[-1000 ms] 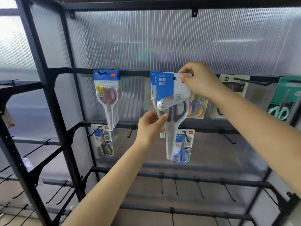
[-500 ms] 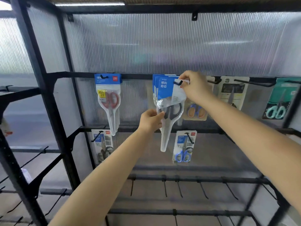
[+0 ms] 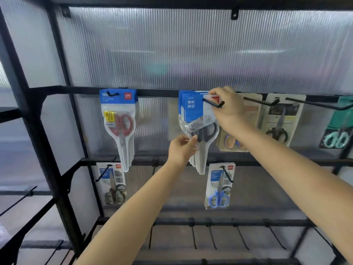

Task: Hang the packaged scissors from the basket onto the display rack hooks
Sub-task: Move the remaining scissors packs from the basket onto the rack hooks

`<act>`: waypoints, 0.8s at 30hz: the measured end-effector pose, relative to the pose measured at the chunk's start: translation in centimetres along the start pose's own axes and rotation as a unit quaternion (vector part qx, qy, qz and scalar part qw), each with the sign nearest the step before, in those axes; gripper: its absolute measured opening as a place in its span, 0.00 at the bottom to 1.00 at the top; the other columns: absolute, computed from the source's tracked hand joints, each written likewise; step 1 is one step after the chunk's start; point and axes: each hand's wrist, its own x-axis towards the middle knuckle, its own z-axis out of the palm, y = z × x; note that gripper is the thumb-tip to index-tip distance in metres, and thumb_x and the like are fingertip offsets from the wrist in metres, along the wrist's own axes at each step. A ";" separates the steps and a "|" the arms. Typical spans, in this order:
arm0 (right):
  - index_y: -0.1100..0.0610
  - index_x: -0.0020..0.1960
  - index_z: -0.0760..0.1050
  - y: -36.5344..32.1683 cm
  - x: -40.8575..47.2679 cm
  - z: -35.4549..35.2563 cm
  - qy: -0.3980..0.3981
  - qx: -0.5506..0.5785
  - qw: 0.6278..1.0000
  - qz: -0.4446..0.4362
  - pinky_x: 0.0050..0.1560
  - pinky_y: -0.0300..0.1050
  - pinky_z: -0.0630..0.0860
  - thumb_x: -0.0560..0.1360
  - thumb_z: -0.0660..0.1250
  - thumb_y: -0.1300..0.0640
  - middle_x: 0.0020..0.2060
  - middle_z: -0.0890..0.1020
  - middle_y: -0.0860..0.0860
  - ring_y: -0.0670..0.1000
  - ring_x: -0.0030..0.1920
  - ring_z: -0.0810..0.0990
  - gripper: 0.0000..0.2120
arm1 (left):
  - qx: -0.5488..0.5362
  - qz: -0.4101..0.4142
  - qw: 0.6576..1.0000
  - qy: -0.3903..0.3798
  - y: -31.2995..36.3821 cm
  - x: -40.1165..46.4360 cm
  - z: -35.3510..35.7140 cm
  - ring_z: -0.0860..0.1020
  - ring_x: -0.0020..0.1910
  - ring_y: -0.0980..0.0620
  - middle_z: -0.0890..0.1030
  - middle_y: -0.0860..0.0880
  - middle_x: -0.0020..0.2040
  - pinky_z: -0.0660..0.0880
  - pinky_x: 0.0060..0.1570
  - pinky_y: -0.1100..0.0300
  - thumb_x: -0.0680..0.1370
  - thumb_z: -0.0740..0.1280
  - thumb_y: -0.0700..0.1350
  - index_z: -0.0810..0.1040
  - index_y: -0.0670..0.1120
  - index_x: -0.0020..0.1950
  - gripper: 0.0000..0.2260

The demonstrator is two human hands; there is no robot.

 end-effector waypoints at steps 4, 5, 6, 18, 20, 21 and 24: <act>0.59 0.61 0.74 0.7 0.0 0.4 0.018 -0.007 0.999 -0.038 0.46 0.38 0.65 0.77 0.63 0.63 0.55 0.75 0.55 0.52 0.55 0.73 0.14 | -0.005 0.042 0.999 -0.010 -0.9 0.7 0.0 0.78 0.39 0.53 0.78 0.45 0.39 0.78 0.43 0.63 0.78 0.66 0.45 0.74 0.43 0.43 0.07; 0.60 0.62 0.74 0.9 -0.2 0.5 0.022 -0.008 0.999 -0.049 0.47 0.41 0.67 0.76 0.63 0.64 0.54 0.74 0.55 0.53 0.55 0.73 0.14 | -0.006 0.050 0.999 -0.013 -1.2 0.8 0.0 0.78 0.38 0.52 0.78 0.45 0.38 0.78 0.43 0.62 0.78 0.66 0.45 0.74 0.42 0.42 0.08; 0.60 0.62 0.74 1.0 -0.4 0.5 0.026 -0.012 0.998 -0.061 0.49 0.44 0.70 0.76 0.63 0.65 0.54 0.74 0.56 0.54 0.55 0.74 0.15 | -0.007 0.055 0.998 -0.017 -1.3 0.8 0.1 0.78 0.37 0.53 0.77 0.45 0.37 0.78 0.43 0.61 0.78 0.66 0.45 0.74 0.41 0.42 0.09; 0.61 0.75 0.56 -0.5 -6.4 -1.8 -0.019 -0.192 0.981 -0.001 0.67 0.54 0.68 0.78 0.61 0.55 0.72 0.62 0.58 0.58 0.70 0.64 0.28 | 0.235 0.123 0.959 0.096 -0.1 -0.2 -2.3 0.72 0.49 0.45 0.71 0.43 0.52 0.72 0.49 0.50 0.72 0.72 0.51 0.68 0.42 0.51 0.19; 0.64 0.73 0.60 -0.6 -8.4 -2.7 -0.014 -0.211 0.977 0.028 0.63 0.56 0.71 0.77 0.61 0.56 0.69 0.66 0.60 0.61 0.66 0.69 0.27 | 0.290 0.263 0.911 0.128 -0.1 -1.2 -2.8 0.71 0.49 0.40 0.71 0.38 0.51 0.71 0.47 0.48 0.71 0.72 0.46 0.71 0.38 0.50 0.16; 0.64 0.72 0.61 -0.6 -9.5 -3.1 -0.006 -0.220 0.974 0.051 0.61 0.56 0.72 0.77 0.62 0.56 0.67 0.68 0.61 0.62 0.64 0.70 0.26 | 0.301 0.343 0.881 0.127 0.0 -1.9 -2.8 0.71 0.47 0.39 0.72 0.37 0.49 0.70 0.45 0.48 0.71 0.70 0.45 0.72 0.37 0.49 0.14; 0.63 0.72 0.61 -0.7 -13.7 -4.8 -0.003 -0.251 0.959 0.136 0.60 0.55 0.69 0.78 0.61 0.55 0.67 0.69 0.60 0.61 0.64 0.69 0.25 | 0.267 0.486 0.832 -0.001 0.7 -5.0 -1.8 0.69 0.45 0.44 0.74 0.37 0.45 0.66 0.44 0.54 0.73 0.61 0.45 0.72 0.37 0.46 0.11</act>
